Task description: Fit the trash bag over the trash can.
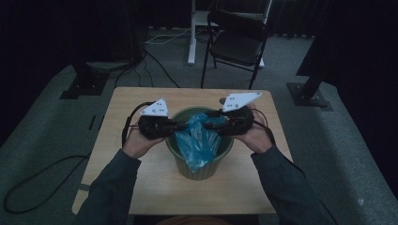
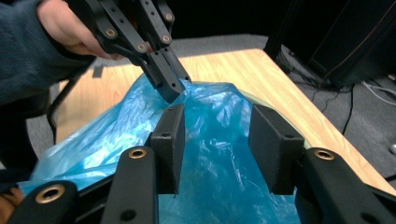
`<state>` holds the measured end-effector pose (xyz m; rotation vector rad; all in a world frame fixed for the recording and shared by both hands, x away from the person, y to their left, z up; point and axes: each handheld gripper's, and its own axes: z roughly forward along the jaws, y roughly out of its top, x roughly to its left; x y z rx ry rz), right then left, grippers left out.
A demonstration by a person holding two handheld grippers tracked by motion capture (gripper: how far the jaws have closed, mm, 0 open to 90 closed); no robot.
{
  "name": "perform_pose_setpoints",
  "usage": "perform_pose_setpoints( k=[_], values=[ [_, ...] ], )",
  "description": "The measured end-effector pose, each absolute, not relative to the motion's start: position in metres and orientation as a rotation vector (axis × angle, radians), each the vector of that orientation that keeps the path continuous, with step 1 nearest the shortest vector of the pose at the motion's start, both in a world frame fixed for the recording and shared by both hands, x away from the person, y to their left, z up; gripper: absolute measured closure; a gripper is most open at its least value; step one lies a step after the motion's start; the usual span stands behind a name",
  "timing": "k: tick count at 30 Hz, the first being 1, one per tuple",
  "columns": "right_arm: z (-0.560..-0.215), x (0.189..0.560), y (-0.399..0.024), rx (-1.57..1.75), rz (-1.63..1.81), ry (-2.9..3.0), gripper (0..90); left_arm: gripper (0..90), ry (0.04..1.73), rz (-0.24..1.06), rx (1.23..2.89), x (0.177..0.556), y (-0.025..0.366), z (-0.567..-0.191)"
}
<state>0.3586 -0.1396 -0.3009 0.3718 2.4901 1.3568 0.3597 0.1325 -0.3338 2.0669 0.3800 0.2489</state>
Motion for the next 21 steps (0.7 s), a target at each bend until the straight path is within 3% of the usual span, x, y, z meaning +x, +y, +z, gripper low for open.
perform_pose_setpoints(
  k=[1, 2, 3, 6, 16, 21],
  values=[
    [-0.302, 0.359, -0.137, 0.377, 1.333, 2.490, 63.6, 88.5, 0.378, 0.249, 2.068, 0.359, 0.132, -0.334],
    [-0.302, 0.359, -0.137, 0.377, 1.333, 2.490, 63.6, 88.5, 0.378, 0.251, 2.068, 0.359, 0.132, -0.334],
    [-0.303, 0.360, -0.133, 0.380, 1.283, 2.483, 74.4, 88.5, 0.376, 0.253, 2.070, 0.358, 0.133, -0.334],
    [-0.303, 0.370, -0.141, 0.495, 1.283, 2.423, 89.5, 88.5, 0.376, 0.259, 2.073, 0.357, 0.136, -0.334],
    [-0.305, 0.386, -0.177, 0.754, 1.354, 2.323, 89.9, 88.5, 0.401, 0.245, 2.060, 0.357, 0.148, -0.338],
    [-0.310, 0.384, -0.190, 0.782, 1.340, 2.336, 85.7, 88.5, 0.406, 0.247, 2.056, 0.357, 0.148, -0.337]
  ],
)
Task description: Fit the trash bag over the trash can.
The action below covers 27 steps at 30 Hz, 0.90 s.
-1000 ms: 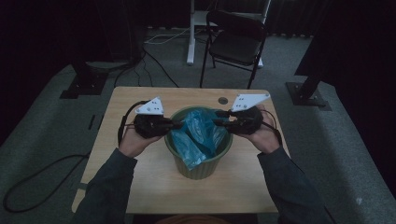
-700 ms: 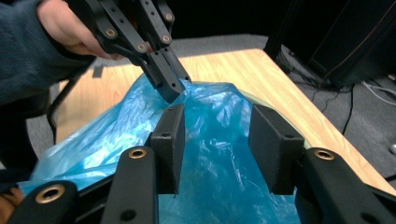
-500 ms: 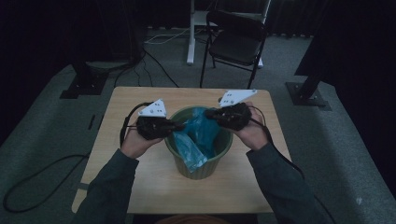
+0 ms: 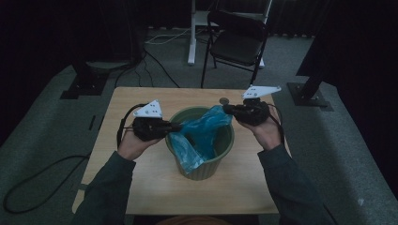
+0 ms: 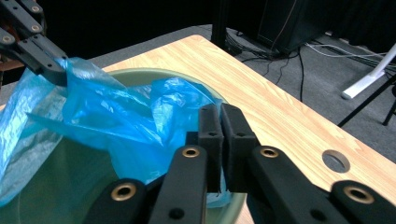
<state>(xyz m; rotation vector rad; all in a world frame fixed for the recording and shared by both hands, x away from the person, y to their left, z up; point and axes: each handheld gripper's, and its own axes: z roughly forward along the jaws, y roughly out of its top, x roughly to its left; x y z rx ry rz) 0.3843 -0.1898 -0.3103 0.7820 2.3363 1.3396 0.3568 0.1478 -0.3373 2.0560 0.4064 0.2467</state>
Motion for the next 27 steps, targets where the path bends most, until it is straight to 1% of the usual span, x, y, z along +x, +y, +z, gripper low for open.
perform_pose_setpoints(
  k=[3, 4, 8, 14, 15, 21, 26, 27],
  values=[
    [-0.306, 0.380, -0.195, 0.760, 1.375, 2.312, 72.8, 88.5, 0.399, 0.257, 2.062, 0.356, 0.145, -0.336],
    [-0.303, 0.378, -0.197, 0.758, 1.386, 2.295, 70.1, 88.5, 0.397, 0.259, 2.063, 0.356, 0.145, -0.335],
    [-0.287, 0.371, -0.201, 0.724, 1.440, 2.240, 63.9, 88.5, 0.390, 0.264, 2.067, 0.355, 0.140, -0.334],
    [-0.279, 0.369, -0.195, 0.667, 1.466, 2.257, 62.2, 88.5, 0.380, 0.267, 2.078, 0.356, 0.136, -0.335],
    [-0.279, 0.366, -0.179, 0.589, 1.495, 2.309, 60.5, 88.5, 0.372, 0.265, 2.088, 0.356, 0.132, -0.335],
    [-0.279, 0.362, -0.156, 0.488, 1.519, 2.374, 59.8, 88.5, 0.363, 0.263, 2.090, 0.355, 0.128, -0.335],
    [-0.285, 0.360, -0.142, 0.412, 1.450, 2.431, 59.7, 88.5, 0.359, 0.267, 2.082, 0.355, 0.128, -0.333],
    [-0.290, 0.360, -0.136, 0.384, 1.374, 2.455, 58.9, 88.4, 0.358, 0.266, 2.082, 0.355, 0.128, -0.333]
  ],
)
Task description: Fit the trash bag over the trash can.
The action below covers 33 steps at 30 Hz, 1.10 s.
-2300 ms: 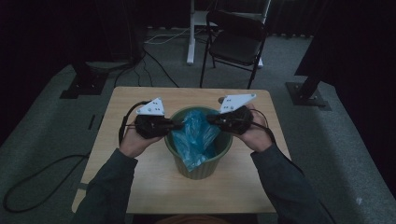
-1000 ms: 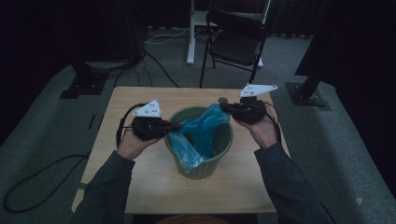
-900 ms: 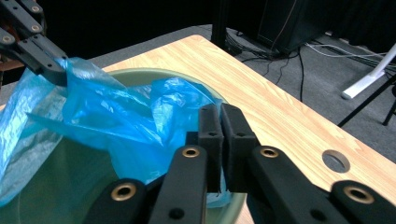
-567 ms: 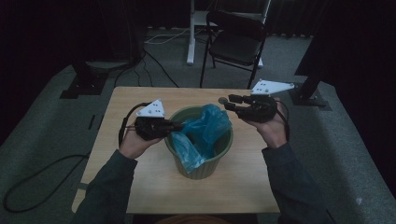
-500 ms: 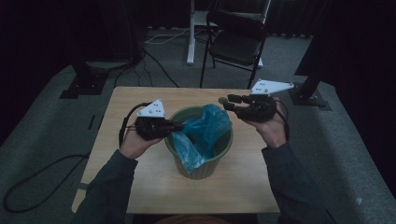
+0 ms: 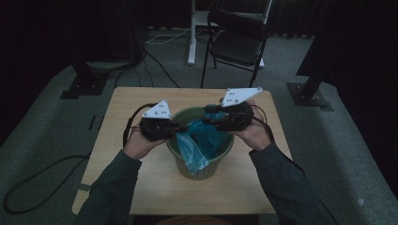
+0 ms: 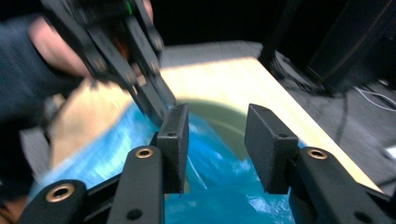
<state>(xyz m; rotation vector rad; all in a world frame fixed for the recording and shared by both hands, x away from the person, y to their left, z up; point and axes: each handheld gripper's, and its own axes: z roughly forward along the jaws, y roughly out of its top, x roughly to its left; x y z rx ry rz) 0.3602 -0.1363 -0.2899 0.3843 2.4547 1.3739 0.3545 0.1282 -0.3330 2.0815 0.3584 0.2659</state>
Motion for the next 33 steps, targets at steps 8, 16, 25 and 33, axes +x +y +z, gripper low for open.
perform_pose_setpoints(
  k=[8, 16, 25, 33],
  values=[
    [-0.304, 0.366, -0.126, 0.318, 1.166, 2.479, 55.5, 88.4, 0.356, 0.267, 2.084, 0.354, 0.128, -0.334],
    [-0.304, 0.371, -0.124, 0.292, 1.141, 2.457, 54.2, 88.4, 0.344, 0.267, 2.091, 0.354, 0.127, -0.334],
    [-0.312, 0.378, -0.115, 0.209, 1.071, 2.520, 64.2, 88.4, 0.331, 0.267, 2.094, 0.353, 0.127, -0.333],
    [-0.313, 0.377, -0.113, 0.191, 1.053, 2.529, 90.0, 87.2, 0.345, 0.271, 2.079, 0.354, 0.131, -0.332]
  ],
)
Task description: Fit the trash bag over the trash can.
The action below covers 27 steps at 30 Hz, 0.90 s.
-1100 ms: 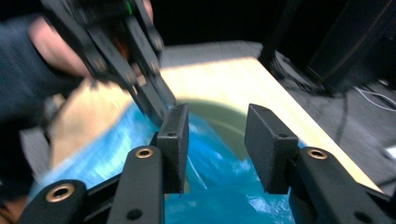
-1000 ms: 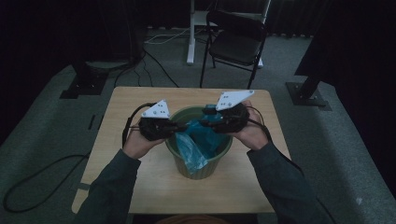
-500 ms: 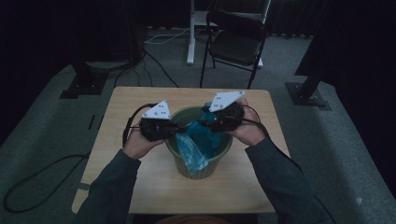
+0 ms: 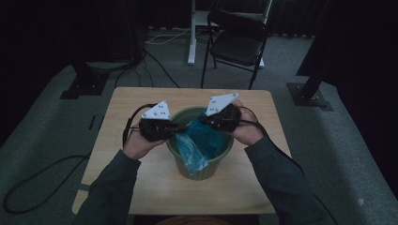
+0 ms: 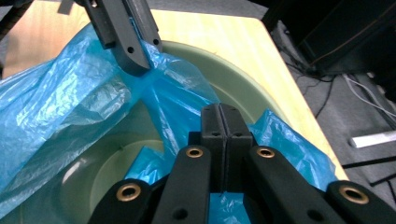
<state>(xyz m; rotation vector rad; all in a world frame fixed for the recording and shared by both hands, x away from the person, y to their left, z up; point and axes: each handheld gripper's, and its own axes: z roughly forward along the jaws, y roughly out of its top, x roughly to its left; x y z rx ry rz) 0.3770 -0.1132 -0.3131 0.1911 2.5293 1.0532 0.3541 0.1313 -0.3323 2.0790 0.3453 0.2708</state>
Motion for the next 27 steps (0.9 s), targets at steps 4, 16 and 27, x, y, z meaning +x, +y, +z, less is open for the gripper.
perform_pose_setpoints(
  k=[4, 16, 27],
  values=[
    [-0.310, 0.380, -0.117, 0.251, 1.052, 2.509, 90.0, 83.0, 0.356, 0.270, 2.074, 0.355, 0.136, -0.332],
    [-0.310, 0.390, -0.127, 0.406, 1.040, 2.466, 90.0, 78.1, 0.449, 0.271, 2.026, 0.360, 0.162, -0.336],
    [-0.316, 0.405, -0.140, 0.537, 1.046, 2.442, 90.0, 83.2, 0.562, 0.254, 1.992, 0.376, 0.182, -0.346]
  ],
)
